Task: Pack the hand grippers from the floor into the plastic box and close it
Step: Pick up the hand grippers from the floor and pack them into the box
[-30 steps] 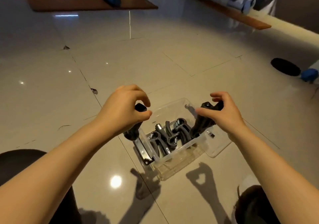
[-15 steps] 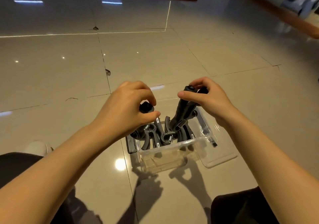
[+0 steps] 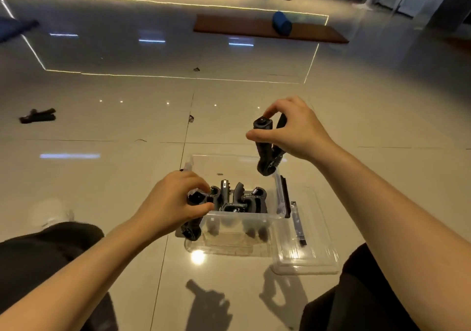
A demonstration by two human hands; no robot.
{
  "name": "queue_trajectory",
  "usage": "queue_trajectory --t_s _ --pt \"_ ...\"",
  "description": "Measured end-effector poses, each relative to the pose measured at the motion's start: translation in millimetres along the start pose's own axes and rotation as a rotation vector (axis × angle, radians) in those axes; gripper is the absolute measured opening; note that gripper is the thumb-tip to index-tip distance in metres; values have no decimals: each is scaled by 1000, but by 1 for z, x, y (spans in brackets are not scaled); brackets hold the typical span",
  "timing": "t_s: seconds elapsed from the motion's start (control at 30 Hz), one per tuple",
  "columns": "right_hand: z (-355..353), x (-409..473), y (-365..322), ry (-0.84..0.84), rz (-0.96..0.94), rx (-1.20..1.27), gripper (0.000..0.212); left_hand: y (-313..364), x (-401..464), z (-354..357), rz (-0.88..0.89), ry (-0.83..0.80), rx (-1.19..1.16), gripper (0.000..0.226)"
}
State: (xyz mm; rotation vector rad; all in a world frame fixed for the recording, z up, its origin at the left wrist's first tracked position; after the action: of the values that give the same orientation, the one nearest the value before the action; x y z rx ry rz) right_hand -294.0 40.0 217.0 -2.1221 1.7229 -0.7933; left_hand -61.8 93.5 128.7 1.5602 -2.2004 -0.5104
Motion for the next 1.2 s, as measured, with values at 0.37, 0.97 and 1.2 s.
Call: queue_trajectory --t_s 0.37,0.97,1.2 --pt "-34 -20 9 10 -136 -32 58 53 -3 -42 -46 111 111 36" --pt "-19 -20 21 -163 -176 -69 68 50 74 -44 117 48 158 33" --pt "56 26 89 -281 -50 -42 76 22 112 -19 206 -31 213 35"
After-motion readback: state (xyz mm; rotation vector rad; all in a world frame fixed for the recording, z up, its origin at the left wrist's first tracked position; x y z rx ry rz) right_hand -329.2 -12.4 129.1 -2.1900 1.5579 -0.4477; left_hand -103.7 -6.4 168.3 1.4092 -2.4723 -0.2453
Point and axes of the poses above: each hand's wrist, its own x-axis towards the middle knuckle, its own z-axis out of the palm, y = z × x, the point moved 1 cm from there along x, towards the middle knuckle, and after that the axes turned 5 degrees about -z, right-handed, at the moved point
